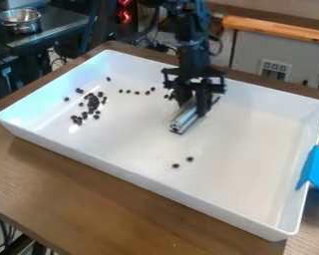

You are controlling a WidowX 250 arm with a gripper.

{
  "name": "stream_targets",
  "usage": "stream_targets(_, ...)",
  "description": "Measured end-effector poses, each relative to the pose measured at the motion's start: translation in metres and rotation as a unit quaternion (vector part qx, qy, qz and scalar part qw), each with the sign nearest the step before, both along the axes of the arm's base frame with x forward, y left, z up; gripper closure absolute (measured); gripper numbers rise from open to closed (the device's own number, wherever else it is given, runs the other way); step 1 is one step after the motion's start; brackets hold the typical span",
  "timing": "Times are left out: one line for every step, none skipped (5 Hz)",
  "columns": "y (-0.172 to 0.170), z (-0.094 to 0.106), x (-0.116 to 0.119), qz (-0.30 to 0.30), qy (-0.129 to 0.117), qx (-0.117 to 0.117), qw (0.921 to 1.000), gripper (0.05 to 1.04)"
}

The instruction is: Sweep into pile

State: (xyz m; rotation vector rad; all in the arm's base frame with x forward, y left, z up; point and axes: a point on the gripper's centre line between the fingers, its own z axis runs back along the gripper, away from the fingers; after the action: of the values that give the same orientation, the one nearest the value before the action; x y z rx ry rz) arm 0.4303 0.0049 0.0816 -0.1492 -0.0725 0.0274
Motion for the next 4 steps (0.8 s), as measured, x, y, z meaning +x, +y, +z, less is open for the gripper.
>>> stream_targets(0.035, 0.006, 0.000, 0.025, -0.003, -0.002, 0.9997, 0.704)
stream_targets(0.077, 0.015, -0.003, 0.058, -0.012, -0.008, 0.9982, 0.704)
stream_targets(0.101, 0.016, -0.011, 0.064, -0.009, -0.017, 0.9978, 0.704)
stream_targets(0.135, 0.007, -0.019, 0.092, -0.023, -0.016, 0.9953, 0.704)
